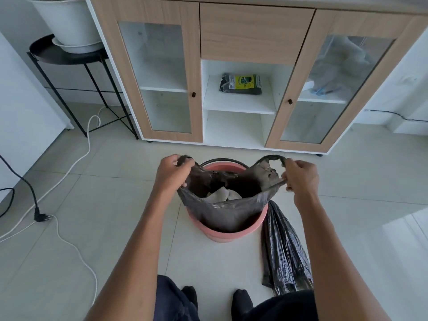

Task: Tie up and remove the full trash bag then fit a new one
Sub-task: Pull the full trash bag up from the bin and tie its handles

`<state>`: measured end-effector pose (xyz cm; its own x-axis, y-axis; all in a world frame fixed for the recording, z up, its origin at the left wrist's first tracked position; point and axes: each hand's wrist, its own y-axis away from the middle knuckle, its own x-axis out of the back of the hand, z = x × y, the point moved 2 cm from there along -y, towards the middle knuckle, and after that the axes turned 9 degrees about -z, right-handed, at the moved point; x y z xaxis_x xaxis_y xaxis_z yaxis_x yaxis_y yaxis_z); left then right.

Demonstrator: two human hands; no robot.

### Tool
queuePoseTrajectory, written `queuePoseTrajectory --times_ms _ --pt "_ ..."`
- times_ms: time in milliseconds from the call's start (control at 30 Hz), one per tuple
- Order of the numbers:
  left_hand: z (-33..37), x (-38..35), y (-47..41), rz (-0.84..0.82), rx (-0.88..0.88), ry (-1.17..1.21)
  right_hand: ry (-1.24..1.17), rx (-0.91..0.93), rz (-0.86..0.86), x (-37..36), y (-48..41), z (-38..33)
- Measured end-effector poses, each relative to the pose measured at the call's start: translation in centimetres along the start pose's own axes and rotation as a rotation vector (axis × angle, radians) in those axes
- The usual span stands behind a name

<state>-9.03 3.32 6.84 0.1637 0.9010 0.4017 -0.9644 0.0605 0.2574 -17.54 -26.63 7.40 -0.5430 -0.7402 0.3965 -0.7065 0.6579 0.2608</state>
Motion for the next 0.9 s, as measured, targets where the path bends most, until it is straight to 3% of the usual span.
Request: queuePoseTrajectory --times_ms 167,333,500,633,800,900 --pt "0.0 -0.1 0.5 -0.012 -0.079 -0.18 0.193 0.023 -0.161 -0.3 0.2 0.3" --pt "1.4 0.6 -1.2 0.07 -0.174 -0.195 -0.006 0.072 -0.122 -0.1 -1.5 -1.1" --pt "0.6 -0.2 -1.8 -0.177 -0.078 -0.41 0.049 0.004 -0.182 -0.6 -1.7 -0.7" --pt "2.6 0.8 -2.2 0.012 -0.201 -0.302 -0.067 0.128 -0.089 0.2 -2.1 -2.7" --pt "1.6 -0.1 -1.9 -0.094 -0.092 -0.476 0.056 0.095 -0.132 -0.7 -1.6 -1.8" --pt "2.4 1.0 -2.2 0.043 -0.15 -0.34 -0.046 0.163 -0.064 -0.1 -1.9 -3.2"
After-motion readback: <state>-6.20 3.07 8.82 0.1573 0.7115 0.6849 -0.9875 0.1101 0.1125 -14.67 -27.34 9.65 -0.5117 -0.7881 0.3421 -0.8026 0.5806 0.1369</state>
